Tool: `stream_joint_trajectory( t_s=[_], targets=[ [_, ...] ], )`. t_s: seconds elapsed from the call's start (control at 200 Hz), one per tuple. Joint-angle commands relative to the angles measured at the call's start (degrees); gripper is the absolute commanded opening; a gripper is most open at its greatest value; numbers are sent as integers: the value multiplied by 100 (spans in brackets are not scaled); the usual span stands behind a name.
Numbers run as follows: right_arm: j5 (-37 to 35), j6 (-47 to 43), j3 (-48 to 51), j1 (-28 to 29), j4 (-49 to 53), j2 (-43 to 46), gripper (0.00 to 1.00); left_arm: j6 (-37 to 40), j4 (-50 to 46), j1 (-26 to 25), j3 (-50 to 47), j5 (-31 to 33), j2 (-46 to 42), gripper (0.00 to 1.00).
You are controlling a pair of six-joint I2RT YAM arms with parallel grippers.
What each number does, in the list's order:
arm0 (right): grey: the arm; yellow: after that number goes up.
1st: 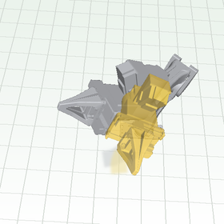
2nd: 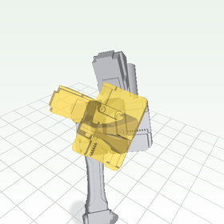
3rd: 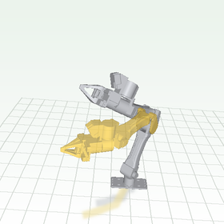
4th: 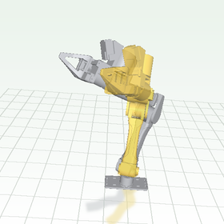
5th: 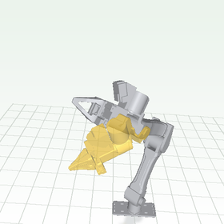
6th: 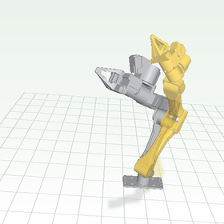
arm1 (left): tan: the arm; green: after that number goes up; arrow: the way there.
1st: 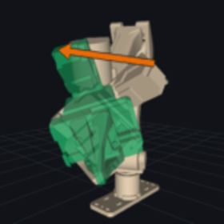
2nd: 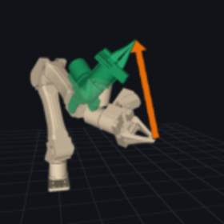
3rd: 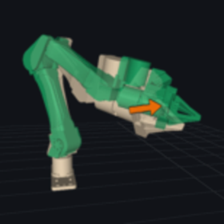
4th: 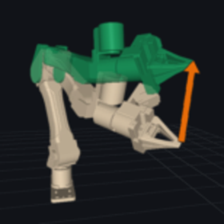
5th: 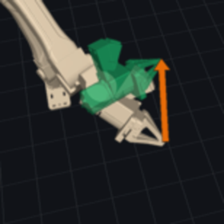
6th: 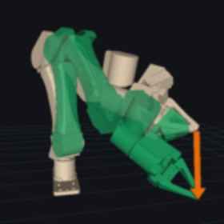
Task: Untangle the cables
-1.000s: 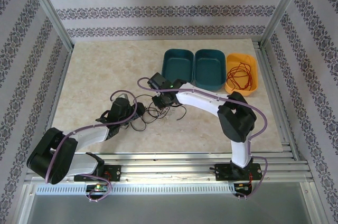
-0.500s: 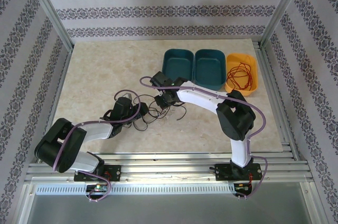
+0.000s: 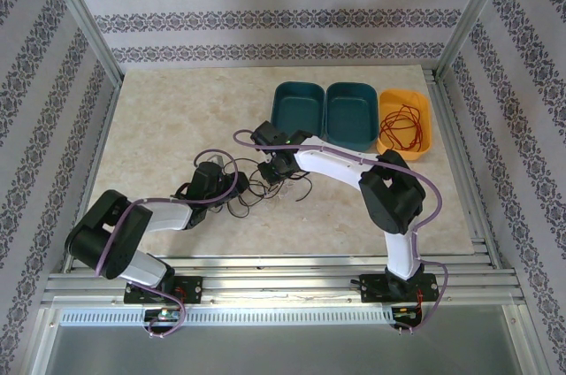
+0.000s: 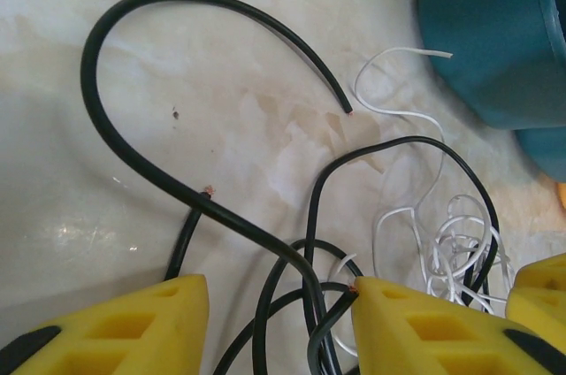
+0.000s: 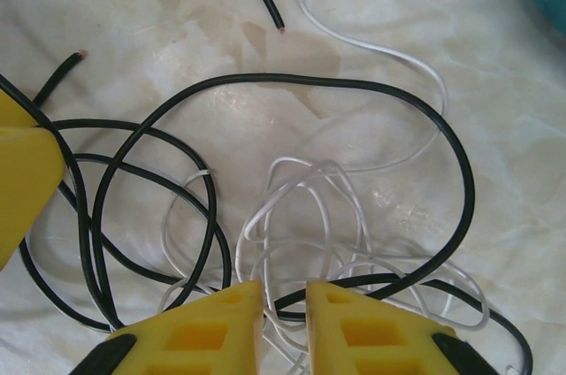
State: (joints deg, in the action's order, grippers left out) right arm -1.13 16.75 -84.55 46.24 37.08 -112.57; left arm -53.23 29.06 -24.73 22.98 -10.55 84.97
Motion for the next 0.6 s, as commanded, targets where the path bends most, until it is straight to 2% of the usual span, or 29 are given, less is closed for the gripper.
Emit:
stream_joint_trajectory(
  t_s=[0.0, 0.245, 0.37, 0.48, 0.595],
  targets=[
    [75, 65, -34, -31, 89, -158, 18, -119, 157, 50, 80, -160, 190, 46],
    [80, 65, -32, -45, 110, -212, 18, -163, 322, 55, 99, -229, 374, 46],
    [9, 65, -73, -42, 152, -230, 22, -144, 312, 48, 105, -226, 390, 46],
    [-109, 48, -111, -41, 195, -174, 23, -135, 276, 48, 88, -211, 396, 45],
    [-229, 47, -100, -39, 186, -66, 23, -132, 276, 52, 74, -194, 397, 36]
  ],
)
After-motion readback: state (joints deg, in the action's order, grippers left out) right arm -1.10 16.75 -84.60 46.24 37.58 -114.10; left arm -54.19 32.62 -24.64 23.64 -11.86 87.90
